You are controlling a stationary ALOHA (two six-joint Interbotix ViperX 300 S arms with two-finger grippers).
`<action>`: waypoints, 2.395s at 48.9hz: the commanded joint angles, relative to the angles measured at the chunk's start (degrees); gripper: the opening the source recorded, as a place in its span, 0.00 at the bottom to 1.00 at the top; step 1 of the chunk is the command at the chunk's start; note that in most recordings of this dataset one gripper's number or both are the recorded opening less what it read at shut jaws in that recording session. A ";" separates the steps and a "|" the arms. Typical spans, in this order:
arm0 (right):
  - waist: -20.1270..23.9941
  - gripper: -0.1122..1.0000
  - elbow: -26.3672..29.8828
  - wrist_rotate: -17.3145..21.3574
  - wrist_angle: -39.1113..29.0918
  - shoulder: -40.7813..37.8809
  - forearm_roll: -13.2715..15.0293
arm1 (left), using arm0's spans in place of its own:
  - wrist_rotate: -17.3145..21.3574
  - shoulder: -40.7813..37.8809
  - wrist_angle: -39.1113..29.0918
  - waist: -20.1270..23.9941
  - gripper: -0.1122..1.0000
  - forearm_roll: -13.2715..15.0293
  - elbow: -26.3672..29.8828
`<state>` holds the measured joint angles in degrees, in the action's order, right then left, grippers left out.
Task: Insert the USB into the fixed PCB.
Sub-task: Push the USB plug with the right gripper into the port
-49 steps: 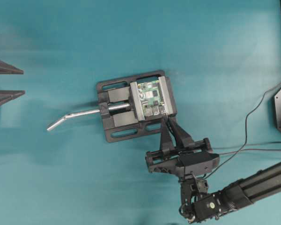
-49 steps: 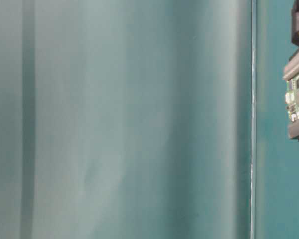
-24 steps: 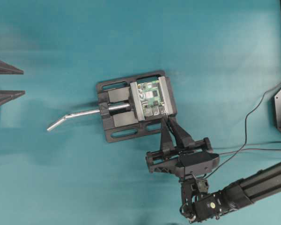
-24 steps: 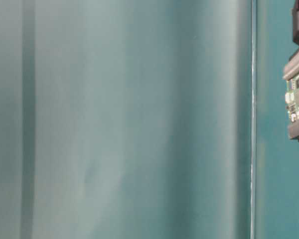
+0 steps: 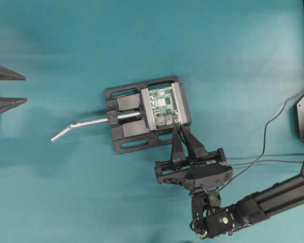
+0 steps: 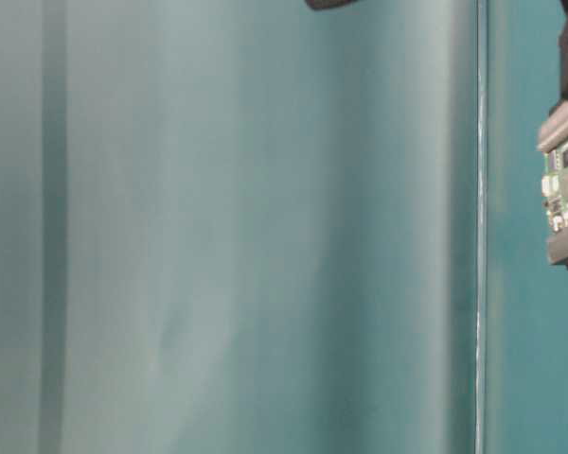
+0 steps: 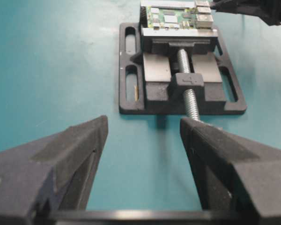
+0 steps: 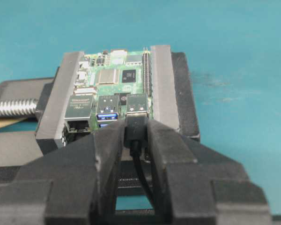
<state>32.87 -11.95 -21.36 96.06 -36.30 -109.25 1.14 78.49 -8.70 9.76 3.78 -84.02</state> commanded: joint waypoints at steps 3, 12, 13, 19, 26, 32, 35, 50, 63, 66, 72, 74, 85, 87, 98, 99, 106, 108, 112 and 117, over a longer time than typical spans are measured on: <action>-2.72 0.27 0.70 -0.18 0.26 0.97 0.97 | -0.44 -0.44 0.26 0.00 0.71 -0.09 1.32; -2.72 0.27 0.70 -0.18 0.53 0.97 1.05 | -0.44 -0.44 0.26 0.00 0.71 -0.09 1.23; -2.72 0.27 0.70 -0.18 0.53 0.97 0.97 | -0.44 -0.53 0.26 0.00 0.71 -0.18 1.32; -2.55 0.27 0.70 -0.26 1.32 0.97 1.05 | -0.44 -0.44 0.26 0.00 0.71 -0.09 1.23; -2.46 0.27 0.70 -0.26 1.76 0.97 1.23 | -0.44 -0.53 0.26 0.00 0.71 -0.09 1.32; -2.37 0.27 0.70 -0.09 1.67 0.97 1.41 | -0.44 -0.44 0.26 0.00 0.71 -0.09 1.23; -2.29 0.27 0.62 -0.18 1.67 0.97 1.32 | -0.44 -0.44 0.26 0.00 0.71 -0.09 1.32; -2.02 0.27 0.26 -0.09 1.58 1.14 1.93 | -0.44 -0.53 0.26 0.00 0.71 -0.09 1.32; -1.67 0.27 0.26 -0.09 1.49 1.49 1.85 | -0.44 -0.53 0.26 0.00 0.71 -0.18 1.32; -1.67 0.27 0.26 -0.18 1.49 1.49 1.85 | -0.44 -0.53 0.26 0.00 0.71 -0.09 1.32; -1.49 0.27 0.26 -0.62 1.41 1.67 1.93 | -0.44 -0.53 0.18 0.00 0.71 -0.09 1.23; -1.49 0.27 0.26 -0.79 1.49 1.76 1.85 | -0.44 -0.53 0.26 0.00 0.71 -0.18 1.32; -1.23 0.29 0.26 -0.88 1.49 1.67 1.85 | -0.44 -0.44 0.26 0.00 0.71 -0.18 1.23; -1.14 0.31 0.26 -0.88 1.49 1.67 1.85 | -0.44 -0.53 0.26 0.00 0.71 -0.18 1.23; -0.88 0.43 0.35 -1.14 1.49 1.76 1.85 | -0.44 -0.44 0.26 0.00 0.71 -0.09 1.23; -0.88 0.43 0.35 -1.23 1.49 1.67 1.85 | -0.44 -0.53 0.26 0.00 0.71 -0.09 1.32; -0.44 0.43 0.35 -1.67 1.49 1.76 1.85 | -0.44 -0.53 0.26 0.00 0.71 -0.18 1.23; -0.26 0.43 0.44 -2.02 1.49 1.76 1.76 | -0.44 -0.44 0.26 0.00 0.71 -0.09 1.32; -0.09 0.43 0.62 -2.46 1.49 1.76 1.41 | -0.44 -0.44 0.26 0.00 0.71 -0.09 1.23; 0.00 0.44 0.62 -2.64 1.41 2.11 1.05 | -0.44 -0.44 0.26 0.00 0.71 -0.09 1.23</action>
<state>32.61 -11.95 -23.91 97.03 -36.39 -108.11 1.05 78.49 -8.70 9.76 3.87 -84.02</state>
